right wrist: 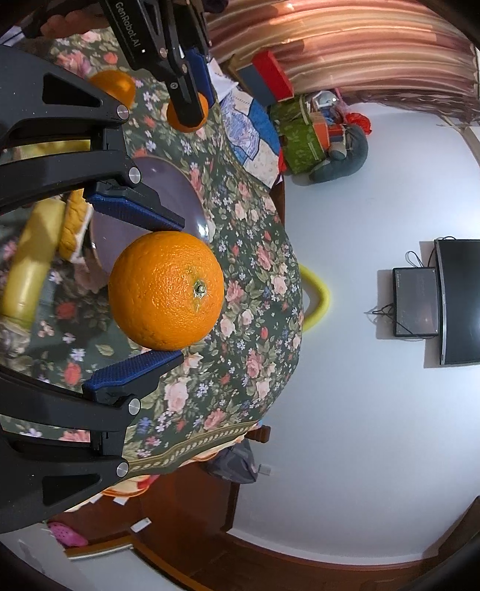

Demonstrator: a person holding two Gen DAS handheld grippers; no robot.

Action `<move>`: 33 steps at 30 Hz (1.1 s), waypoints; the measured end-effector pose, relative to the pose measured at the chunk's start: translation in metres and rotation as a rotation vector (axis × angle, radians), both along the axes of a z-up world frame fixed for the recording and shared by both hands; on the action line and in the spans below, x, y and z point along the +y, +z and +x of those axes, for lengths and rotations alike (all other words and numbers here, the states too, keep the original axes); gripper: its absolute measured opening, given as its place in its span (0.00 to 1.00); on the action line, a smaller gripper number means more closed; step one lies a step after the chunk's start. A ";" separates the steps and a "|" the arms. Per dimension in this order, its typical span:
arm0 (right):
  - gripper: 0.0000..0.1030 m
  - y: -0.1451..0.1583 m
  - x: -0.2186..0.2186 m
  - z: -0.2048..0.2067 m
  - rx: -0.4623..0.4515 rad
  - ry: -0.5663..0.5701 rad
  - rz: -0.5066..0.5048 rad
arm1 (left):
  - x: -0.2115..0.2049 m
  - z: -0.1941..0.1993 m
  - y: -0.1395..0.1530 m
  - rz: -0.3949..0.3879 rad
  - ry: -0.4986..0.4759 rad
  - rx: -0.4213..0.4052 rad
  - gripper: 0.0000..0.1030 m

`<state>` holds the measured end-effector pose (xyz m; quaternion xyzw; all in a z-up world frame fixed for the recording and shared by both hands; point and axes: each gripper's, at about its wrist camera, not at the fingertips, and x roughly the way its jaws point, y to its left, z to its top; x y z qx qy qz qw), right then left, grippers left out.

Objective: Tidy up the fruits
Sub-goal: 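Lower the mandarin onto the purple plate with the left gripper while the right gripper releases the orange there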

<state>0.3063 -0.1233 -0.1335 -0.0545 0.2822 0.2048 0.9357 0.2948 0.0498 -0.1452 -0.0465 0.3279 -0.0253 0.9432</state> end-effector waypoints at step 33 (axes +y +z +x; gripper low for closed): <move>0.60 -0.068 0.043 0.075 0.308 0.118 -0.166 | 0.003 0.088 -0.063 0.043 -0.002 0.310 0.34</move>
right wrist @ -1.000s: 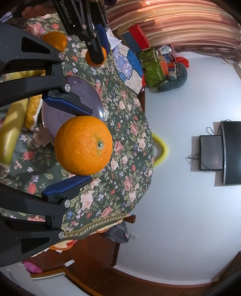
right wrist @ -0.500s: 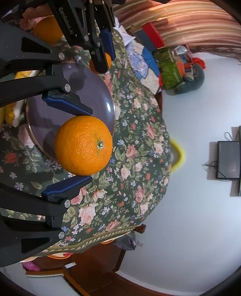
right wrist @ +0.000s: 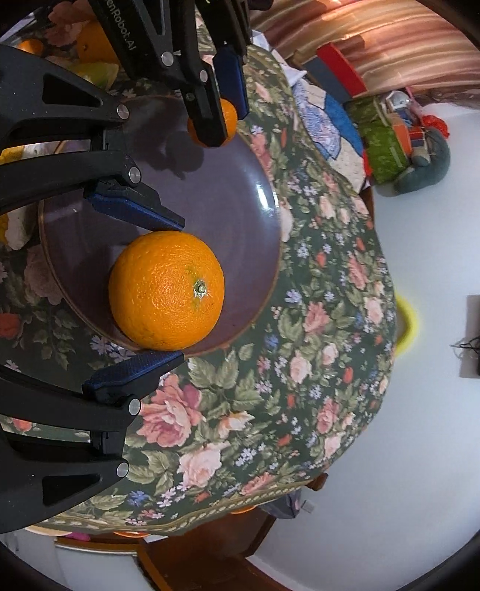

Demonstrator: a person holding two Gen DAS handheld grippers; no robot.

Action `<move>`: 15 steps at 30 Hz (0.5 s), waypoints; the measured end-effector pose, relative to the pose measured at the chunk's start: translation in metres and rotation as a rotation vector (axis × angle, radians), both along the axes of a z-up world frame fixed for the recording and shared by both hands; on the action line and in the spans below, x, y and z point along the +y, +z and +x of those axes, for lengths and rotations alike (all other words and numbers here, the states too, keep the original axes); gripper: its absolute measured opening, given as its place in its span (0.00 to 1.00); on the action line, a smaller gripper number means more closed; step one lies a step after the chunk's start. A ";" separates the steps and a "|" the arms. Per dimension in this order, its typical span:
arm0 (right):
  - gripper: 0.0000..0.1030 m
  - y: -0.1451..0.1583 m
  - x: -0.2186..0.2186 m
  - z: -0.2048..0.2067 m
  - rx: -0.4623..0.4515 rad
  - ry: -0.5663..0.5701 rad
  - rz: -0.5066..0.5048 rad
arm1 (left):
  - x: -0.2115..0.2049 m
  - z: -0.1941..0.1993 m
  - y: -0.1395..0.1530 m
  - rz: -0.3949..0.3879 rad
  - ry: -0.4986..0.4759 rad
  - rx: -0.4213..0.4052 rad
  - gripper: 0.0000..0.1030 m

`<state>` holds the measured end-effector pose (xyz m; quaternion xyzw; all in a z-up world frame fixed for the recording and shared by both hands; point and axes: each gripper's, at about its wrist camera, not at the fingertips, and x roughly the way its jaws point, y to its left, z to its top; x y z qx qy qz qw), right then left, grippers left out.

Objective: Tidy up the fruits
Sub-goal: 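Lower the mandarin onto the purple plate with the left gripper while the right gripper releases the orange there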

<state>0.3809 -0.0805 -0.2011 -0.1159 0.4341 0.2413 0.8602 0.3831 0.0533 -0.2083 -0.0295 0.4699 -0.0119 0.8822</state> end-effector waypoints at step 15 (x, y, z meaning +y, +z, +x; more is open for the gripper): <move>0.61 0.017 -0.007 -0.020 -0.041 0.020 0.009 | 0.003 -0.017 0.015 -0.023 0.012 -0.039 0.51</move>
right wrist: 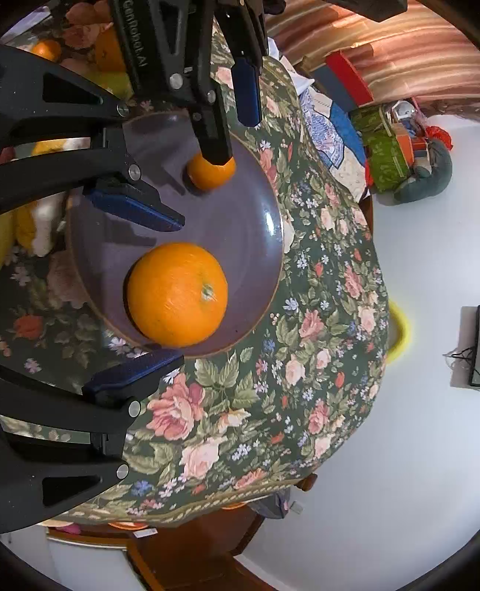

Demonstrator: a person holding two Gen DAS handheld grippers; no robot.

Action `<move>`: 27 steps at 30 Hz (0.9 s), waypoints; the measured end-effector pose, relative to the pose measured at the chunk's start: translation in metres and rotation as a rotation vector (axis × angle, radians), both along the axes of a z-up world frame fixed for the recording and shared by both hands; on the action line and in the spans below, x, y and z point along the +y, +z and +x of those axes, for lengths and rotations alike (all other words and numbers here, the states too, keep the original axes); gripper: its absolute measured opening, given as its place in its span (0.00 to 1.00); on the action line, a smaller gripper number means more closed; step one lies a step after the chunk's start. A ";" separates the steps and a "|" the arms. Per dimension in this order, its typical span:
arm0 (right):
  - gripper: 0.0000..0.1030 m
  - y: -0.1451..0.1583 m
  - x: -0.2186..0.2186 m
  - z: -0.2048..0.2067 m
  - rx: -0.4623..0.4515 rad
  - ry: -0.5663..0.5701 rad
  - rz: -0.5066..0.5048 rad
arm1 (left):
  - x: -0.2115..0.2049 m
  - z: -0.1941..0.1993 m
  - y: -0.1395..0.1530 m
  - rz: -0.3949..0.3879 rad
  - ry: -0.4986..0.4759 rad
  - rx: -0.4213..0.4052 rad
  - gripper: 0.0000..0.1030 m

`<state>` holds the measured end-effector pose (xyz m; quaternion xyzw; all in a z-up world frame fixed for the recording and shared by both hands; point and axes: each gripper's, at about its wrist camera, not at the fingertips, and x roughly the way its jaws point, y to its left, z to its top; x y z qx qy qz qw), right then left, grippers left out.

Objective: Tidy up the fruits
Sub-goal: 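Lower the mandarin onto the purple plate with the left gripper while the right gripper releases the orange there, then grasp the second large orange with the left gripper while the right gripper moves toward the pale yellow cylinder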

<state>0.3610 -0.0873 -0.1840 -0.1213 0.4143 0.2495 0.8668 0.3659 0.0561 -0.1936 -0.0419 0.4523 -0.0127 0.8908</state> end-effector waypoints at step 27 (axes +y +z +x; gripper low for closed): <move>0.66 0.030 -0.068 -0.091 -0.047 -0.055 0.082 | 0.028 -0.123 0.042 -0.019 0.076 -0.091 0.66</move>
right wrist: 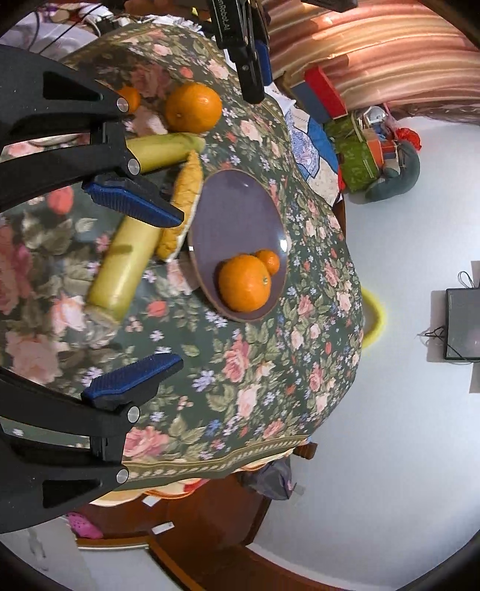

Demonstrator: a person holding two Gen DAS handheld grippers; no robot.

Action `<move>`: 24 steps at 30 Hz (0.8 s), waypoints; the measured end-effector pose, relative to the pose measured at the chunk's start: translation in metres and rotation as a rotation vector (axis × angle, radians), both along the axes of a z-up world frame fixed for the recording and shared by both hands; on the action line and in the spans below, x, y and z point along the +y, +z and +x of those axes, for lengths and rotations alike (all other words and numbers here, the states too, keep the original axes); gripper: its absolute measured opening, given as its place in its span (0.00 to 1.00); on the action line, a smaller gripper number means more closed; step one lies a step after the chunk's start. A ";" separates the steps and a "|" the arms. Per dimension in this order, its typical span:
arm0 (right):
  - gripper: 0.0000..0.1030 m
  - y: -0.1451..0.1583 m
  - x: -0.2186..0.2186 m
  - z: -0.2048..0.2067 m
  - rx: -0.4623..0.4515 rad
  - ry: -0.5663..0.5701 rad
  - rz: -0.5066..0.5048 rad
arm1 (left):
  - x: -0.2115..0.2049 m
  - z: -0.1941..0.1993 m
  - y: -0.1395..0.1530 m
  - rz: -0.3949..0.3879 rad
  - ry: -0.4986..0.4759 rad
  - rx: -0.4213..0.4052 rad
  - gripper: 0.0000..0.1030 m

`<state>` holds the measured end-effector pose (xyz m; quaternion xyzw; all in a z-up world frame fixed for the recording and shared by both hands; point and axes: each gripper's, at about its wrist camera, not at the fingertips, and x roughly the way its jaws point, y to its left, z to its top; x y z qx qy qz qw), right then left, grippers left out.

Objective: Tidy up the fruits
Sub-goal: 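Grasp the second large orange with the left gripper while the right gripper moves toward the pale yellow cylinder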

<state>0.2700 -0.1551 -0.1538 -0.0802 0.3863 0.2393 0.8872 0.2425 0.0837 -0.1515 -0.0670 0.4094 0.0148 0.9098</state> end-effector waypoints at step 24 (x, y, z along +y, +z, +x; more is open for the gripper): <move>0.83 -0.060 0.019 0.007 0.095 0.042 -0.056 | 0.012 0.010 -0.082 -0.025 0.022 0.155 0.78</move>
